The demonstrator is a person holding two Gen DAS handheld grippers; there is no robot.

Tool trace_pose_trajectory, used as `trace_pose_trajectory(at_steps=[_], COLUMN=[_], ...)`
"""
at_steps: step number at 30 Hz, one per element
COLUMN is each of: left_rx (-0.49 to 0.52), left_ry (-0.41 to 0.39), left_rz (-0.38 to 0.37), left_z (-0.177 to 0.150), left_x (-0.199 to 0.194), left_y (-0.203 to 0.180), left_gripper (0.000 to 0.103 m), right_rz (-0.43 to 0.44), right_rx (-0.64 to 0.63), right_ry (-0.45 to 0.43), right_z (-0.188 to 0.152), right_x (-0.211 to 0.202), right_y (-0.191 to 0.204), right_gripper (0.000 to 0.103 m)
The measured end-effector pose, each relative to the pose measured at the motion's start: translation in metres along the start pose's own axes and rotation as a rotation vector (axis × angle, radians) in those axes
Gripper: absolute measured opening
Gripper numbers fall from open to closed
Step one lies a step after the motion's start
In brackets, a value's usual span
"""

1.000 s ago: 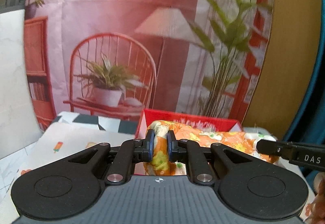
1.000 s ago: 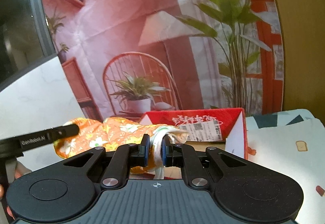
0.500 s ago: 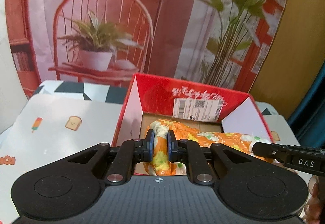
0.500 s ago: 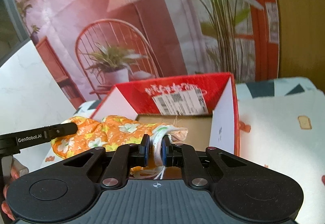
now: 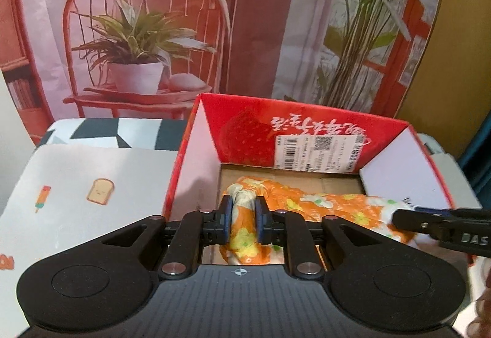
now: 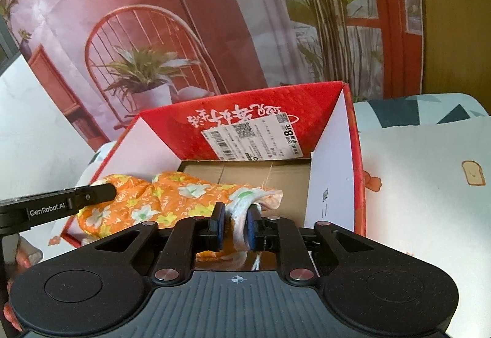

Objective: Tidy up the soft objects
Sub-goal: 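Lift the pouch into the red box and open both grippers, then move both grippers to the light blue crown-print bag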

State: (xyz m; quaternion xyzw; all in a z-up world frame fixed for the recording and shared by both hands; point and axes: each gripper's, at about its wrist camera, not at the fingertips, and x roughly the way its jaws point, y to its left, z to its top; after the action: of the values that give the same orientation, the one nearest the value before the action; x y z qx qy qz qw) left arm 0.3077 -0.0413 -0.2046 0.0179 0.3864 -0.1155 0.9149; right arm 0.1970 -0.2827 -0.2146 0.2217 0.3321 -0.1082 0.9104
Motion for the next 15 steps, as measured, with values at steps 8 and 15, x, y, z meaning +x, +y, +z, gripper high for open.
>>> trace_pose_trajectory(at_steps=[8,15], left_rx=[0.001,-0.002], left_ry=[-0.017,-0.080], left_rz=[-0.021,-0.061], left_z=[0.002,-0.016], left_x=[-0.007,-0.053], left_y=[0.014,0.021], left_gripper=[0.054,0.066], right_rz=[-0.032,-0.011], right_rx=[-0.019,-0.040], right_ry=[-0.020,-0.129], right_z=[0.000,-0.010], right_x=[-0.008,-0.053], right_y=[-0.005,-0.002], right_gripper=[0.040,0.051])
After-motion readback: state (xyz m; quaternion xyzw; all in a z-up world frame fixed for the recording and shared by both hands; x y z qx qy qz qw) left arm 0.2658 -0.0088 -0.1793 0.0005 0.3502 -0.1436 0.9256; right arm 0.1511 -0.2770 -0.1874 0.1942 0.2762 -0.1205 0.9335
